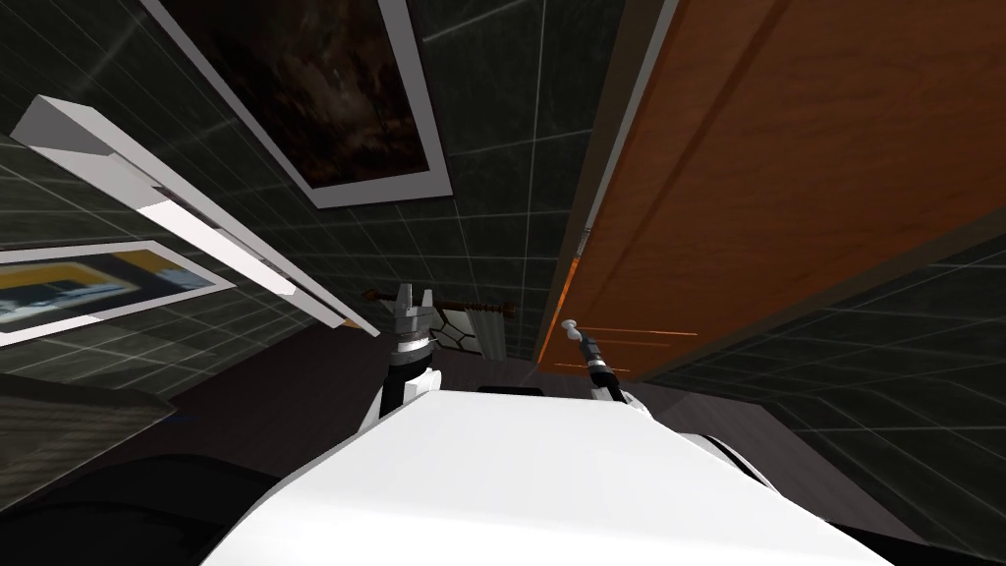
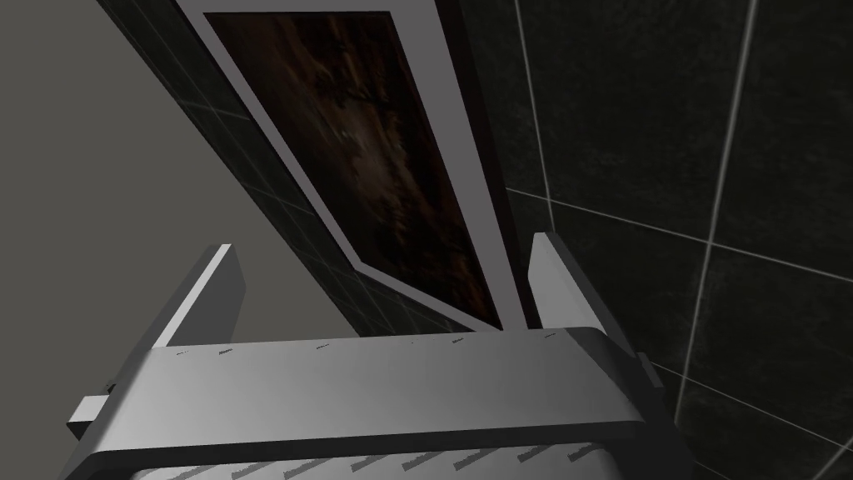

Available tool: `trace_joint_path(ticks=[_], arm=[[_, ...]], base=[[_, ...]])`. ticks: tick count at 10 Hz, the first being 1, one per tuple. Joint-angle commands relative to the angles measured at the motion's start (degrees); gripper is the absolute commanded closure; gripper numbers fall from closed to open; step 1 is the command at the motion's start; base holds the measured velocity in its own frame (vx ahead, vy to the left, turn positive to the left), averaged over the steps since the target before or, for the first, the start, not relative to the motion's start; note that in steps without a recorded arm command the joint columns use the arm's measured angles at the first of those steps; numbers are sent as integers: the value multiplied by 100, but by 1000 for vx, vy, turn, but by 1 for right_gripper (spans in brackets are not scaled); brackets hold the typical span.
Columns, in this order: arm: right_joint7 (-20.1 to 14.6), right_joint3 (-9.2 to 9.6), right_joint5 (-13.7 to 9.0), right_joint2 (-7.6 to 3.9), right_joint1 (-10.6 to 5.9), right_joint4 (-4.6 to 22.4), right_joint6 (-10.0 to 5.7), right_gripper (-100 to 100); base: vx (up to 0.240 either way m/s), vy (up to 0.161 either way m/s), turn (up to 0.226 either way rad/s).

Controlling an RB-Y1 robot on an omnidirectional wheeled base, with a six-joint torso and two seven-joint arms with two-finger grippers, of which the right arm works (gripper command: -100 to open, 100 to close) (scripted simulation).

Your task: Pull the door open

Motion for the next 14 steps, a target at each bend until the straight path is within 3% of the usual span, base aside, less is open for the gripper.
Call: trace_joint_path(ticks=[1, 4, 5, 12, 14], arm=[[-42, 72, 21, 90, 242, -286, 252, 100], [-42, 72, 21, 90, 242, -428, 252, 100], [-281, 120, -85, 88, 242, -606, 277, 100], [-999, 263, -405, 83, 241, -653, 352, 100], [-1388, 359, -618, 79, 241, -684, 402, 100]], base=[[-6, -12, -1], [-3, 7, -8], [-36, -11, 50], [-42, -24, 61], [-57, -30, 80]])
